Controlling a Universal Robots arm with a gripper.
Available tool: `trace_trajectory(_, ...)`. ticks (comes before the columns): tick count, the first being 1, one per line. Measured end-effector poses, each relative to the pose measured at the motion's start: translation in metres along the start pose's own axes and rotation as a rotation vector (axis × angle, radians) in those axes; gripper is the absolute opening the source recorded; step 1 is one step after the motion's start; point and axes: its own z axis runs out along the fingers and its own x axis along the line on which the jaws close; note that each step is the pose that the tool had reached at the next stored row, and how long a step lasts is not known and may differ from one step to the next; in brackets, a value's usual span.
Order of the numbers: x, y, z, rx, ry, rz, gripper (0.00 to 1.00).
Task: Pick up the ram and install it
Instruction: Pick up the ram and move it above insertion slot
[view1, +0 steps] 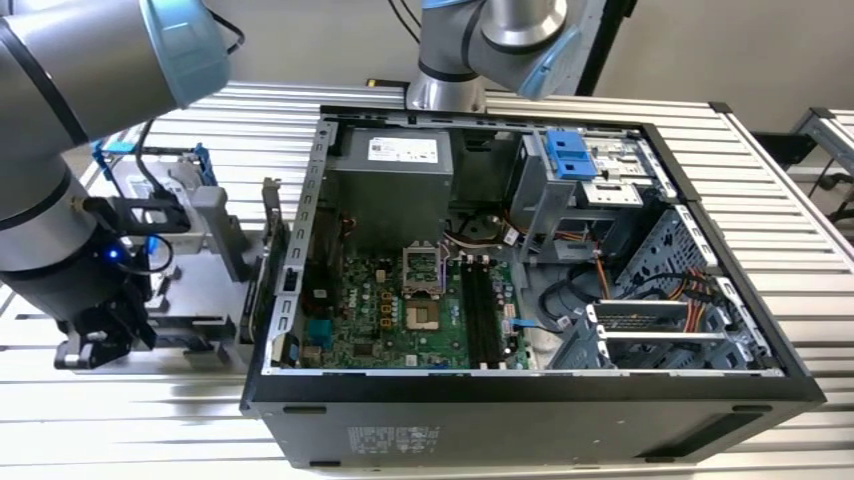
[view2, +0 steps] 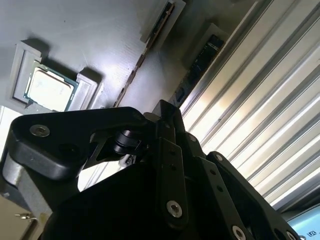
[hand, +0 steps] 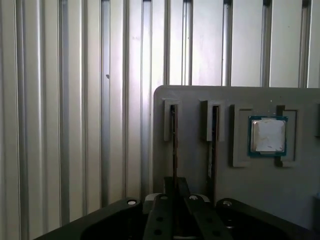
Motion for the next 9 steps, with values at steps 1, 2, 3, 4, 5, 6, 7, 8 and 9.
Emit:
trace_trajectory(1, 0.0, 0.0, -0.0007, 0.0, 0.0, 0.0, 0.0)
trace_trajectory(2, 0.0, 0.0, -0.0014, -0.0001, 0.0001, 0.0, 0.0)
trace_trajectory(3, 0.0, 0.0, -0.0021, -0.0001, 0.0002, 0.0, 0.0)
trace_trajectory(4, -0.0001, 0.0, -0.0028, 0.0, 0.0001, 0.0, 0.0)
trace_trajectory(5, -0.0001, 0.0001, -0.0035, -0.0001, 0.0001, 0.0, 0.0)
trace_trajectory(6, -0.0001, 0.0001, -0.0042, 0.0, 0.0, 0.0, 0.0)
trace_trajectory(7, -0.0001, 0.0001, -0.0048, 0.0, 0.0, 0.0, 0.0)
trace_trajectory(8, -0.0001, 0.0001, -0.0054, 0.0, 0.0, 0.0, 0.0)
trace_trajectory(9, -0.0002, 0.0001, -0.0062, -0.0001, 0.0001, 0.0, 0.0)
